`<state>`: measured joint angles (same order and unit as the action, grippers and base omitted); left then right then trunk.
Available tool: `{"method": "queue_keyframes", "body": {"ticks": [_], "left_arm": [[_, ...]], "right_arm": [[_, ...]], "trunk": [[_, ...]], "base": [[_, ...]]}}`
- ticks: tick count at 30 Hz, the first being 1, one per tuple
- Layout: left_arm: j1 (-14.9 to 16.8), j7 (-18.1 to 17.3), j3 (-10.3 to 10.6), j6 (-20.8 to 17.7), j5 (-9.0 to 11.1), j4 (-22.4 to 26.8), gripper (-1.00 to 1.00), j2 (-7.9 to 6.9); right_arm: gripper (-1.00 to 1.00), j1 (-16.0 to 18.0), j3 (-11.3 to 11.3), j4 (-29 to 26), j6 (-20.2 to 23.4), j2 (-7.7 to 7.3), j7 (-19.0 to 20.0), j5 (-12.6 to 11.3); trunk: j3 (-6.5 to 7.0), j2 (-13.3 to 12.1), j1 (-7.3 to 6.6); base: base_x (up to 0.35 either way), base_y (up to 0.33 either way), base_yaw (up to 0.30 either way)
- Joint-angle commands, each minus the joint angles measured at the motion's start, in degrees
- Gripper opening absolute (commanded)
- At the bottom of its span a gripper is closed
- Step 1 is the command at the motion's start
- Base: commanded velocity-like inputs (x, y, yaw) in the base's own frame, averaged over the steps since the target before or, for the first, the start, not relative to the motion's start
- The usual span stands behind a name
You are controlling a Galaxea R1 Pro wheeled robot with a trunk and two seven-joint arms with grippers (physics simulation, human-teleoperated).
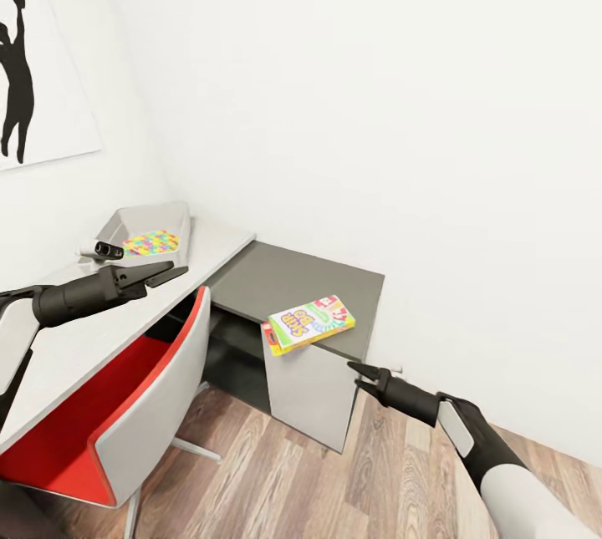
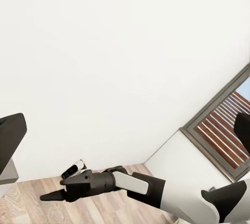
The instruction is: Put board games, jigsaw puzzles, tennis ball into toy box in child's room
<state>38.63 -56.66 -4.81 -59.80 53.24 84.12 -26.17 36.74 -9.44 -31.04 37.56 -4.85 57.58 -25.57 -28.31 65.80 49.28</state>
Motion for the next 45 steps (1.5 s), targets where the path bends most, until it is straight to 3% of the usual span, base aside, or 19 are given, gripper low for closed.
{"method": "queue_keyframes", "body": {"ticks": [1,6,13,17,25,29,35,45], "left_arm": [[0.04,-0.21,-0.02,-0.2,-0.08,-0.01,1.0,-0.01],[0.04,-0.21,-0.03,-0.2,-0.03,-0.01,1.0,-0.02],[0.04,-0.21,-0.03,-0.2,0.02,-0.01,1.0,-0.1],[0.04,-0.21,-0.08,-0.2,0.02,-0.01,1.0,-0.11],[0.04,-0.21,-0.03,-0.2,0.02,-0.01,1.0,-0.11],[0.04,-0.21,-0.03,-0.2,0.02,-0.01,1.0,-0.11],[0.04,-0.21,-0.1,-0.2,0.02,-0.01,1.0,-0.11],[0.04,-0.21,-0.03,-0.2,0.04,-0.01,1.0,-0.11]], "right_arm": [[1.0,-0.01,-0.33,0.02,0.35,0.01,0.07,-0.19],[1.0,-0.05,-1.02,0.02,0.37,0.02,0.08,-0.24],[1.0,-0.55,-8.84,0.03,0.33,0.18,-0.03,-0.22],[1.0,-0.67,-10.99,0.02,0.2,0.65,-0.39,-0.09],[1.0,-0.7,-11.56,0.09,0.3,1.14,-5.88,-0.34],[1.0,-0.7,-11.64,0.15,-0.88,1.16,-6.26,-1.96],[1.0,-0.96,-11.67,0.43,-3.48,1.73,-6.33,-7.73],[1.0,-1.06,-11.74,0.54,-3.72,1.81,-6.49,-8.68]], "trunk": [[-0.06,0.04,0.0],[-0.06,0.04,0.0],[-0.06,0.04,0.0],[-0.06,0.04,0.0],[-0.06,0.04,0.0],[-0.06,0.04,0.0],[-0.06,0.04,0.0],[-0.06,0.04,0.0]], "base": [[-0.006,0.007,0.0],[-0.003,0.011,0.0],[-0.01,0.129,0.0],[-0.001,0.024,0.0],[0.0,0.069,0.0],[0.0,0.014,0.0],[0.0,0.002,0.0],[0.0,0.076,0.0]]}}
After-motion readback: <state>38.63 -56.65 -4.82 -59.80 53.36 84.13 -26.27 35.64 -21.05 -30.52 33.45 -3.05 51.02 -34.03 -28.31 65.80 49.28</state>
